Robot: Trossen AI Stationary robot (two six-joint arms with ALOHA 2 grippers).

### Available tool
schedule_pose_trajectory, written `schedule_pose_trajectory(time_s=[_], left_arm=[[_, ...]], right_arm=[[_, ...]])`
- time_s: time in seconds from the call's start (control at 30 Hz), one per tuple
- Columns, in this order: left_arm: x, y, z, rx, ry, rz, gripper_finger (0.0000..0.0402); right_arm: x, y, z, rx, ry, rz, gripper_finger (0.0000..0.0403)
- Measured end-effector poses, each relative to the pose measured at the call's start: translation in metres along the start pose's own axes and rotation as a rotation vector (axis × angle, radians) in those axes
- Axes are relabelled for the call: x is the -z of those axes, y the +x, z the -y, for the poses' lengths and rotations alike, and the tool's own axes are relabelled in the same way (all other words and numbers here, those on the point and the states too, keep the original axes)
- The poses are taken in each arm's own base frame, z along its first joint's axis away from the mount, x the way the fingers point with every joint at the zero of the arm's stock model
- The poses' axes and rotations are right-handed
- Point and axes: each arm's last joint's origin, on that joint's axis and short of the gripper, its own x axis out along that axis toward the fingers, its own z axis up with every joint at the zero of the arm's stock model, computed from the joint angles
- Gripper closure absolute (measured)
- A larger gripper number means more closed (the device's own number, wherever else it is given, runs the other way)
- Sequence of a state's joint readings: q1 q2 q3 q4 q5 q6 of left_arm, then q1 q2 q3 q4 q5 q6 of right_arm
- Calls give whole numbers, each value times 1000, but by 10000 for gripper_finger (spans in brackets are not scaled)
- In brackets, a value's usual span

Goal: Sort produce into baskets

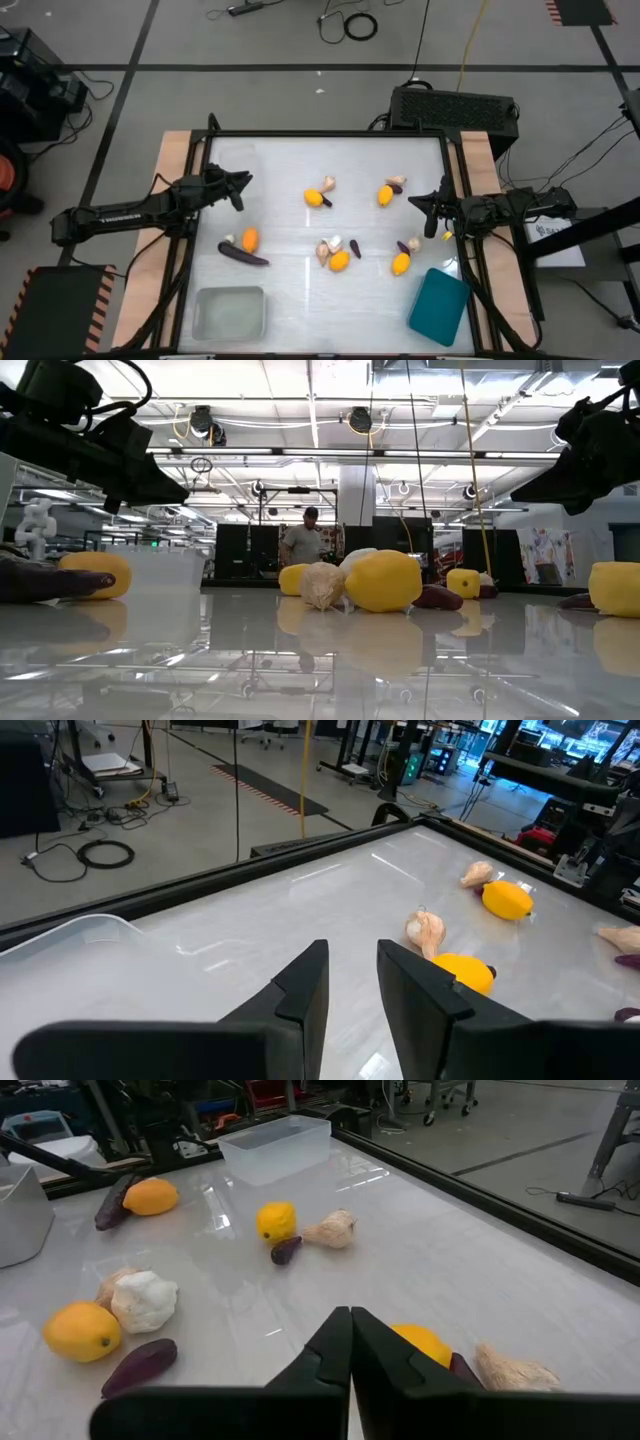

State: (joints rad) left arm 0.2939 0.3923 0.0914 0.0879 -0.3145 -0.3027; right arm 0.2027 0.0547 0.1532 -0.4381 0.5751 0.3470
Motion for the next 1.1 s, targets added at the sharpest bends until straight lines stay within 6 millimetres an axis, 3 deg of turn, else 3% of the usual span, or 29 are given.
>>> schedule_pose_trajectory(time_s=[0.3, 0.37, 0.47, 0.53, 0.67, 0.87, 1.1], left_arm=[[-1, 0, 0, 2, -20, 6, 307], [-2, 0, 1, 33, -150, 7, 307], [-1, 0, 3, 86, -401, -22, 307], [-1, 0, 3, 82, -476, -32, 307], [1, 0, 2, 72, -477, -47, 307], [2, 0, 4, 135, -465, -94, 307], [2, -2, 12, 356, -378, -219, 306]], right_arm=[[0, 0, 0, -3, 0, -1, 403], [-1, 0, 0, -2, 38, 5, 403], [-2, 0, -1, -8, 224, 18, 403], [-4, 0, -1, 4, 333, 46, 403], [-12, 0, -2, -5, 478, 124, 403], [-17, -1, -3, -31, 535, 162, 403], [-25, 0, -7, -70, 587, 217, 390]])
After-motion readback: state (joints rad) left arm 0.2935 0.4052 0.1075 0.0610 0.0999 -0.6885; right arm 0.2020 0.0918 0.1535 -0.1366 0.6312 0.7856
